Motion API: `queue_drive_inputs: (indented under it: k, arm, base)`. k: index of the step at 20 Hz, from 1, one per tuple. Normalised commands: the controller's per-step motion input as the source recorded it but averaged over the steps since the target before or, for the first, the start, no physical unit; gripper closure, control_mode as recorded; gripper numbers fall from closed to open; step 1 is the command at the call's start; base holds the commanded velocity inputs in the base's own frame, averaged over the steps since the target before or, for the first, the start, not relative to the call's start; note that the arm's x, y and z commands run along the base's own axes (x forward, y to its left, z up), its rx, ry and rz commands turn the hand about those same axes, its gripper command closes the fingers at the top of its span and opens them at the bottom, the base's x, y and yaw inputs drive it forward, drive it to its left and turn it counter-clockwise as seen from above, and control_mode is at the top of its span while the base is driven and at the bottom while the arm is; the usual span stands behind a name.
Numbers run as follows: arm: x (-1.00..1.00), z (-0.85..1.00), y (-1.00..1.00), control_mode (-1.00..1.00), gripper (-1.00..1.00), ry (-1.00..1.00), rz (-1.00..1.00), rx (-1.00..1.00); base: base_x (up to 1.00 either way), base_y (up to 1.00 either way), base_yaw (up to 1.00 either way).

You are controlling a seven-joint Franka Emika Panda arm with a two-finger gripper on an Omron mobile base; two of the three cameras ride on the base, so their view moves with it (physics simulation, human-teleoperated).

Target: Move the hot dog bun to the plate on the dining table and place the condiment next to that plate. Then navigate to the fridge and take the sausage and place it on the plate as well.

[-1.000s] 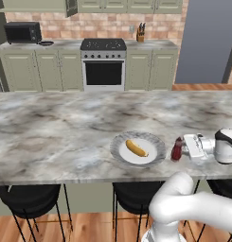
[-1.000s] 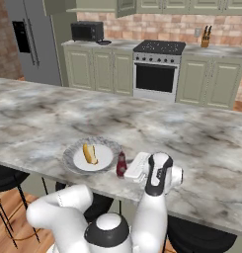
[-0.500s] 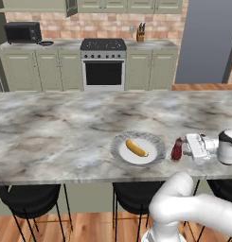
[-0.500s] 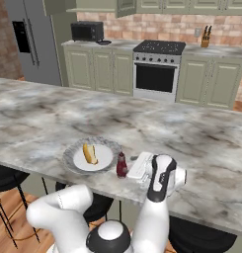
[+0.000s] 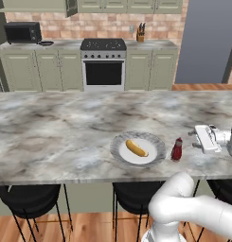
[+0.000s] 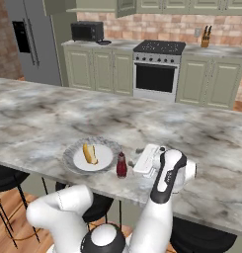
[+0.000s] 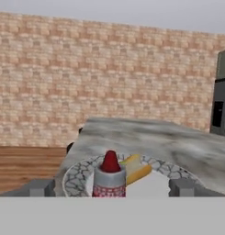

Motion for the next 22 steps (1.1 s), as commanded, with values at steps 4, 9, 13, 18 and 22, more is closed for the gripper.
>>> queue_drive_inputs:
  k: [4, 9, 13, 18, 22]
  arm:
    - [-0.45, 0.78, -0.01, -1.0, -1.0, -0.05, 0.0, -0.01]
    - [-0.77, 0.77, 0.02, -1.0, -1.0, -0.15, 0.0, -0.07]
    - [-0.83, 0.73, 0.12, -1.0, -1.0, -0.16, -0.06, -0.09]
    - [-0.69, 0.5, 0.39, -1.0, -1.0, -0.07, -0.15, -0.12]
    - [-0.59, 0.32, 0.42, -1.0, -1.0, 0.0, -0.18, -0.09]
  base:
    - [0.0, 0.0, 0.0]
    - [0.0, 0.0, 0.0]
    - [0.0, 0.0, 0.0]
    - [0.0, 0.0, 0.0]
    - [0.0, 0.0, 0.0]
